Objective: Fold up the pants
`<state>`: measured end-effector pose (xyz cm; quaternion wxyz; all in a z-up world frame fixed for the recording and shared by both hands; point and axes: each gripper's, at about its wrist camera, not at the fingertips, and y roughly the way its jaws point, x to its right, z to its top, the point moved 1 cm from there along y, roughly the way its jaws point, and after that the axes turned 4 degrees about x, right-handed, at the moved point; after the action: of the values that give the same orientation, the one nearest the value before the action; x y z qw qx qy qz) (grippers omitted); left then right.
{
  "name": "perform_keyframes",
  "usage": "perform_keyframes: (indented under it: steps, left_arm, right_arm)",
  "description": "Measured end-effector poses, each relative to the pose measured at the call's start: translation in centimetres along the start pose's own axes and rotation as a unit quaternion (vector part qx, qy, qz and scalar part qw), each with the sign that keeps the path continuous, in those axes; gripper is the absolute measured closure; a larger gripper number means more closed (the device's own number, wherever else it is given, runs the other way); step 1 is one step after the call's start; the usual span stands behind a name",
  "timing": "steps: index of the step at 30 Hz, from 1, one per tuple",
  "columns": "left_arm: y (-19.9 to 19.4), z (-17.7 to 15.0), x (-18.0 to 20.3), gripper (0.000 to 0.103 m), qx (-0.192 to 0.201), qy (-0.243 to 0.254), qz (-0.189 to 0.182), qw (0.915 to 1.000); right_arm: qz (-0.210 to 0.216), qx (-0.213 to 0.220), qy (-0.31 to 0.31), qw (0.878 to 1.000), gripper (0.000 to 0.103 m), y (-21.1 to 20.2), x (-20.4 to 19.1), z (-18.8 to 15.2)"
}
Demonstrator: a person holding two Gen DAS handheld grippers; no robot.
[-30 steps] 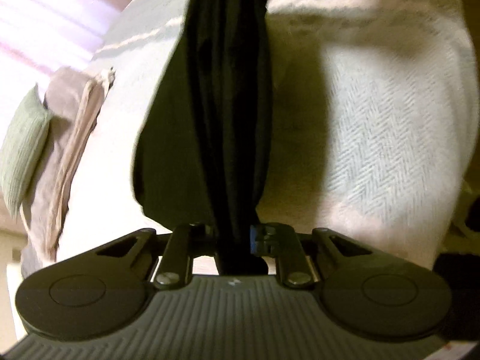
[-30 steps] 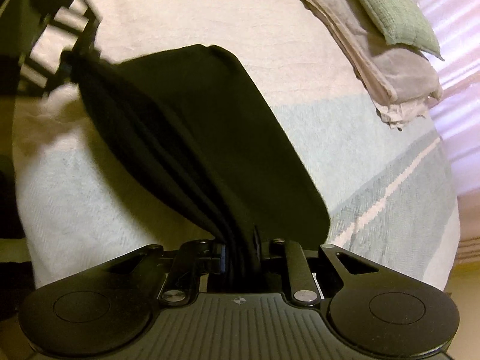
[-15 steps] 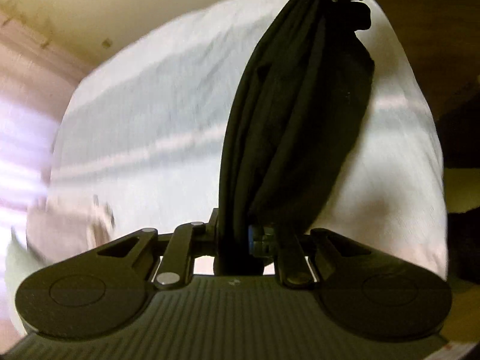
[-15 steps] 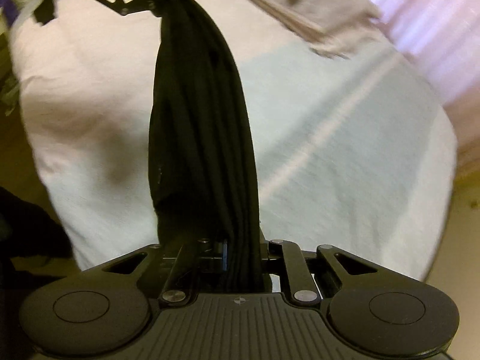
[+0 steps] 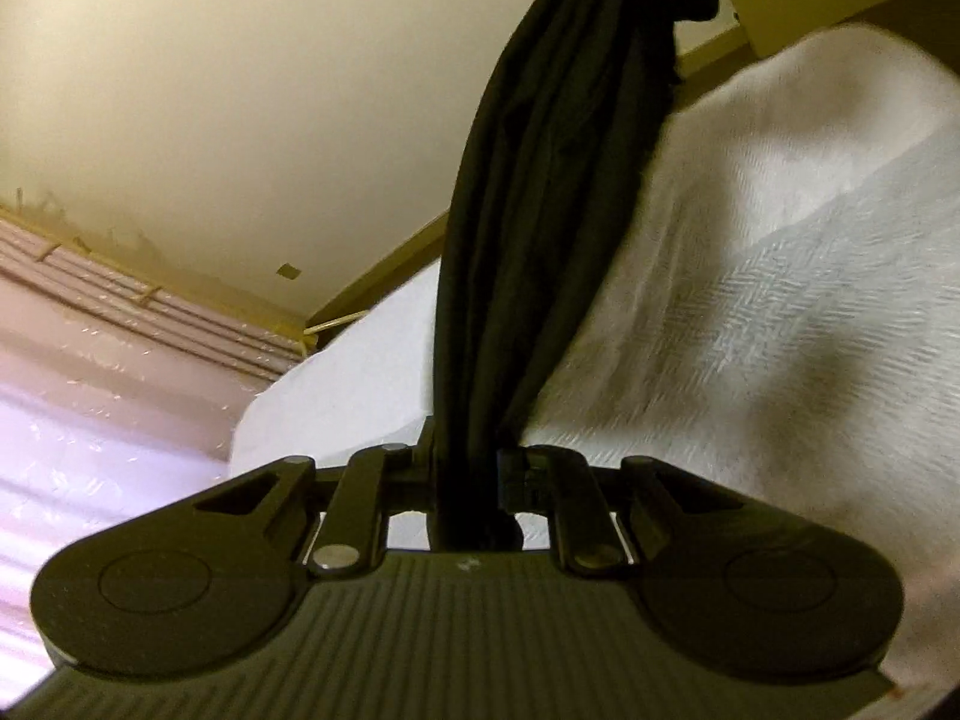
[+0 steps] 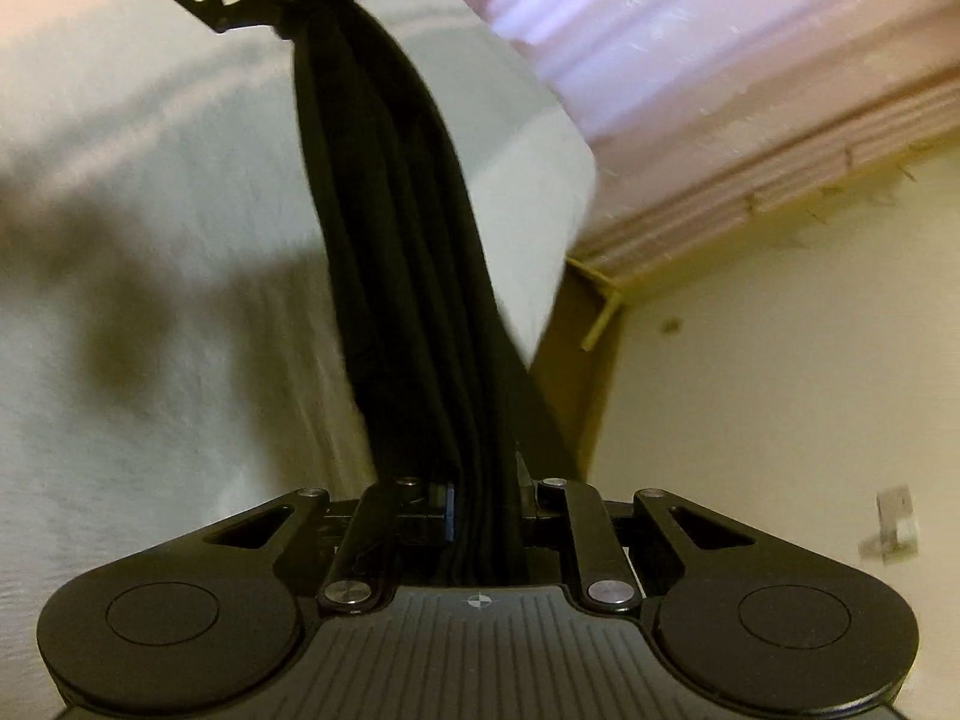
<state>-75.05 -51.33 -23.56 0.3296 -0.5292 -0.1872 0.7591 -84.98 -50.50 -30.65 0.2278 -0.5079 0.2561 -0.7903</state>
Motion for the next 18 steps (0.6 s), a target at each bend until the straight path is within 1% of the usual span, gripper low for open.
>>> perform_keyframes:
  steps: [2,4,5,6,7,8,9,10,11,12,14,15,16,18]
  left_arm:
    - [3.7,-0.9,3.7,0.09,-0.005,0.011,-0.008,0.9999]
    - [6.6,-2.3,8.4,0.09,-0.019,0.018,-0.031,0.9992]
    - [7.8,-3.0,10.6,0.09,-0.031,0.022,-0.048,0.9981]
    - [8.7,-3.9,12.5,0.089,-0.043,0.023,-0.061,0.9969]
    - [9.3,-4.6,14.3,0.089,-0.052,0.026,-0.068,0.996]
    - [9.5,-5.2,15.6,0.089,-0.056,0.03,-0.067,0.9957]
    - [9.5,-5.7,16.4,0.088,-0.057,0.03,-0.063,0.9959]
    - [9.2,-6.0,16.7,0.087,-0.058,0.026,-0.06,0.9962]
    - [8.9,-6.1,16.6,0.085,-0.061,0.018,-0.061,0.9962]
    - [8.5,-6.2,16.4,0.082,-0.065,0.01,-0.067,0.9956]
    - [7.2,-6.7,15.0,0.079,-0.075,-0.013,-0.089,0.9931]
    - [6.4,-6.9,14.2,0.079,-0.08,-0.022,-0.098,0.9917]
    - [5.5,-7.2,13.4,0.079,-0.081,-0.027,-0.101,0.9913]
    - [4.3,-7.4,10.8,0.079,-0.083,-0.049,-0.105,0.9898]
  right_arm:
    - [0.015,-0.016,0.023,1.0,0.091,2.6,-3.8,-2.2]
    - [0.049,-0.029,0.027,0.998,0.09,4.7,-8.2,-4.2]
    - [0.059,-0.03,0.022,0.998,0.09,5.2,-10.4,-4.9]
    - [0.059,-0.025,0.009,0.998,0.087,5.2,-12.5,-5.4]
    - [0.052,-0.018,0.002,0.998,0.083,5.0,-13.8,-5.8]
    - [0.045,-0.013,0.001,0.999,0.081,4.6,-14.5,-6.0]
    - [0.04,-0.014,0.007,0.999,0.076,4.1,-14.8,-6.1]
    - [0.04,-0.023,0.015,0.999,0.072,3.7,-14.8,-6.1]
    - [0.045,-0.034,0.025,0.998,0.071,3.2,-14.6,-6.1]
    - [0.051,-0.042,0.037,0.997,0.07,2.6,-14.0,-6.2]
    - [0.064,-0.058,0.063,0.994,0.069,1.2,-12.8,-6.4]
    - [0.07,-0.068,0.087,0.991,0.069,0.4,-11.8,-6.5]
    - [0.076,-0.074,0.116,0.988,0.069,-0.7,-11.3,-5.4]
    - [0.074,-0.068,0.177,0.979,0.069,-2.4,-9.0,-5.1]
